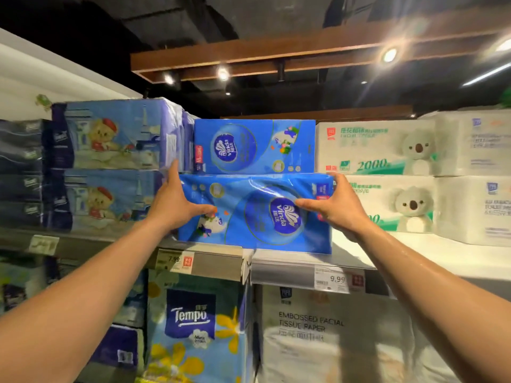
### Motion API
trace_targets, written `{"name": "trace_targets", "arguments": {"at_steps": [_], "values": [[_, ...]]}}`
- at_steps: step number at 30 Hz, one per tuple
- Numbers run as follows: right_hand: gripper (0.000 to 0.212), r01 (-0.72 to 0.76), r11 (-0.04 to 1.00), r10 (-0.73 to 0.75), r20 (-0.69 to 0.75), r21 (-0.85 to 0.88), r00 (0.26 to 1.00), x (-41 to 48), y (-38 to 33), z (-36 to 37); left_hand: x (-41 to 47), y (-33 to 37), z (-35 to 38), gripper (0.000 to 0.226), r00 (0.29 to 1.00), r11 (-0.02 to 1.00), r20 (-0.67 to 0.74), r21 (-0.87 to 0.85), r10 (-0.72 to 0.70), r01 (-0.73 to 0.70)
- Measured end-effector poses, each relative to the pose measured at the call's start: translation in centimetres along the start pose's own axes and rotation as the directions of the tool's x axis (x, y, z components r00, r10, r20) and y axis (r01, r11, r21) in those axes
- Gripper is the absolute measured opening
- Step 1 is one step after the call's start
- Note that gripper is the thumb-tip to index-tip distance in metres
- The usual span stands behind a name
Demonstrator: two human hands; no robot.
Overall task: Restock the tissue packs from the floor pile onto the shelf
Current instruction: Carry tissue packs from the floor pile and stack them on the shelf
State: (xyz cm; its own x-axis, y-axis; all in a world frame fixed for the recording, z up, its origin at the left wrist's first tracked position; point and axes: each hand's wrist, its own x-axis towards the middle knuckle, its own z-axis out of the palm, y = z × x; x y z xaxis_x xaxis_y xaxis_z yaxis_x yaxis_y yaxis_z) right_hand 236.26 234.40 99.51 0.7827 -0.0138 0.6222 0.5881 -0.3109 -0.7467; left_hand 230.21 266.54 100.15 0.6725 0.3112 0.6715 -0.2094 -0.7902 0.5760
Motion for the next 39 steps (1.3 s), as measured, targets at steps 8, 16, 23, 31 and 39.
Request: {"name": "trace_targets", "arguments": {"at_steps": [8,16,23,31,39], "values": [[0.078,0.003,0.966,0.008,0.041,-0.258,0.999,1.0,0.2,3.8,1.4,-1.2,3.6,0.11,0.948,0.888,0.048,0.339,0.314,-0.311],[0.108,-0.206,0.878,0.251,0.049,-0.432,0.967,2.8,0.2,4.0,2.0,-1.6,4.1,0.105,0.934,0.86,0.099,0.367,0.343,-0.355],[0.121,-0.121,0.862,0.145,0.011,-0.493,0.989,0.0,-1.0,2.2,0.6,-0.8,3.3,0.104,0.936,0.878,0.111,0.324,0.334,-0.352],[0.101,0.214,0.793,-0.156,0.149,-0.57,0.976,-5.9,-3.5,-0.8,-2.7,2.0,3.3,0.103,0.907,0.896,0.221,0.191,0.359,-0.401],[0.081,0.199,0.774,-0.092,0.205,-0.601,0.974,-13.5,-4.8,-6.8,-10.2,8.4,4.9,0.097,0.835,0.86,0.245,0.012,0.492,-0.51]]}}
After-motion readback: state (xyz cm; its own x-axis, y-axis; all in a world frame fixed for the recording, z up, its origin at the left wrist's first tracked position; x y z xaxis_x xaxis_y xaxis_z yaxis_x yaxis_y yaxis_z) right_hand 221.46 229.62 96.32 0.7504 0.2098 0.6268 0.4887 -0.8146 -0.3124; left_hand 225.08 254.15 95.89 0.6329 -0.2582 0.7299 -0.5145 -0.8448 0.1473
